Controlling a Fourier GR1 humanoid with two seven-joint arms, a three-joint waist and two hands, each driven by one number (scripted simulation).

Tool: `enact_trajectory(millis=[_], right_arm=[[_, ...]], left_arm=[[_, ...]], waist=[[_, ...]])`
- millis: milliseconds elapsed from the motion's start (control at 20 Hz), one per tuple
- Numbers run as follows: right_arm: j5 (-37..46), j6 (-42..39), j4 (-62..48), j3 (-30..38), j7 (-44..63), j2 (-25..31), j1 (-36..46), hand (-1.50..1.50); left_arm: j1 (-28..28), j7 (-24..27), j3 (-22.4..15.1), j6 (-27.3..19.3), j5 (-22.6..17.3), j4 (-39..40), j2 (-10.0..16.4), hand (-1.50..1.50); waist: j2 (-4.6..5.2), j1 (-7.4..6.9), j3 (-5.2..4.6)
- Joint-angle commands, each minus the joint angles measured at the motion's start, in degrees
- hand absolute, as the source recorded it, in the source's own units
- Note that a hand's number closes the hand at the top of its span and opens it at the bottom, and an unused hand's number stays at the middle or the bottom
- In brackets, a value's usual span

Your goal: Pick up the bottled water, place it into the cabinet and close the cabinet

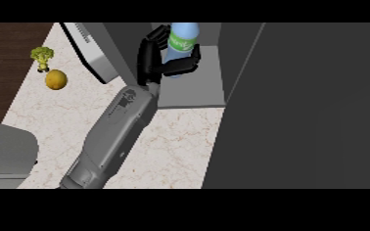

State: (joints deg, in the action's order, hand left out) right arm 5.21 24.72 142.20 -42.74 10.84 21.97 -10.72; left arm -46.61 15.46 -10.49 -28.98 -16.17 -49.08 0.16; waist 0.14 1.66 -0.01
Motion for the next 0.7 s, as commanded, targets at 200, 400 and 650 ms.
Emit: enact_trajectory(millis=[200, 400, 650], right_arm=[[1.60, -0.02, 4.75, -1.02, 3.31, -0.72, 1.07, -1.50], [0.75, -0.42, 3.89, 0.07, 1.18, -0.22, 0.67, -1.50], [1.11, -0.51, 2.36, -1.81, -0.46, -0.19, 0.08, -1.50]], left_arm=[[-9.50, 6.10, 4.89, -1.60, 0.53, 17.53, -0.15, 1.50], [-12.45, 4.41, 4.72, -5.26, 3.57, 21.31, 0.14, 1.50], [-14.74, 6.40, 2.30, -9.22, 3.32, 29.46, -0.15, 1.50]], waist=[[0.38, 0.62, -0.05], [0.20, 0.13, -0.01], [0.54, 1.73, -0.02]])
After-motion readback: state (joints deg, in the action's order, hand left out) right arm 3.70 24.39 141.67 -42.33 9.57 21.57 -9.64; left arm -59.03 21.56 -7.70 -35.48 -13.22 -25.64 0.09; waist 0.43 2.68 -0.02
